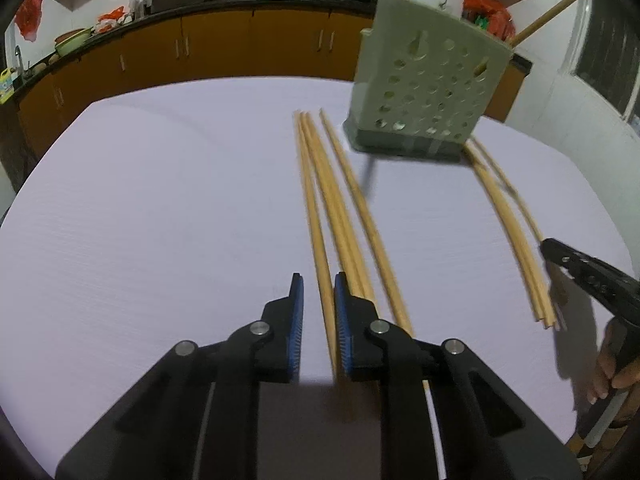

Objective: Organize utensils
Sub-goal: 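Return the left tool to grasp another chopstick while the right tool grasps one too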

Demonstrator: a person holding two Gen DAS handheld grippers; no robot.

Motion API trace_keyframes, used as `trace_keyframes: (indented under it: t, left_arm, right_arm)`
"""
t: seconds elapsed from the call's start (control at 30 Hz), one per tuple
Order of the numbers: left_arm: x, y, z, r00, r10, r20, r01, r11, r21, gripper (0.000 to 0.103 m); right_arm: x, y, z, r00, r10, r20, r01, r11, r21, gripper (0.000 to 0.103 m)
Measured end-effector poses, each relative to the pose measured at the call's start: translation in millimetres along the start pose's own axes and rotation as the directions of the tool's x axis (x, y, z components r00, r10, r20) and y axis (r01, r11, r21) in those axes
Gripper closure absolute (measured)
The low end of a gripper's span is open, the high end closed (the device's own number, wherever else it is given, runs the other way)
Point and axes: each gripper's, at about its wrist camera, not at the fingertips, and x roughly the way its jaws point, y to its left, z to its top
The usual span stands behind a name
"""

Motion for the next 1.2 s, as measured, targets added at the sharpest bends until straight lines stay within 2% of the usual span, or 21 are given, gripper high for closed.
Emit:
trace_keyframes:
  t: [0.23,0.3,0.37,0.53,0.87,1.2]
  left_arm:
    - [4,-4,3,1.000,0.015,0.007,-0.015,1.000,0.016,0.087]
    - [6,-1,6,1.000,0.026,0.008,-0.026,1.000,0.010,0.094]
    - [7,9,9,1.000,0.020,0.007,-0.020,1.000,-0.022,0.095]
    - [7,36,15,0.999,0.045,0.012,-0.044,0.995,-0.094,0.095]
    - [3,43,11,1.000,0.014,0.025,-0.011,0.994,-0.109,0.094]
    - [4,43,11,1.000,0.017,0.023,-0.015,0.994,-0.108,0.094]
  right_arm:
    - [1,6,0,1.000,0.011,0.001,-0.011,1.000,-0.013,0.095]
    - [0,6,-1,1.000,0.010,0.003,-0.010,1.000,-0.024,0.095]
    - [0,1,0,1.000,0.001,0.007,-0.001,1.000,-0.012,0.095]
    - [-1,-17,3,1.000,-0.008,0.014,0.008,0.999,0.042,0.095]
    - [0,-15,2,1.000,-0.014,0.010,0.013,0.999,0.032,0.095]
    - [0,-14,2,1.000,-0.020,0.009,0.020,0.999,0.027,0.094]
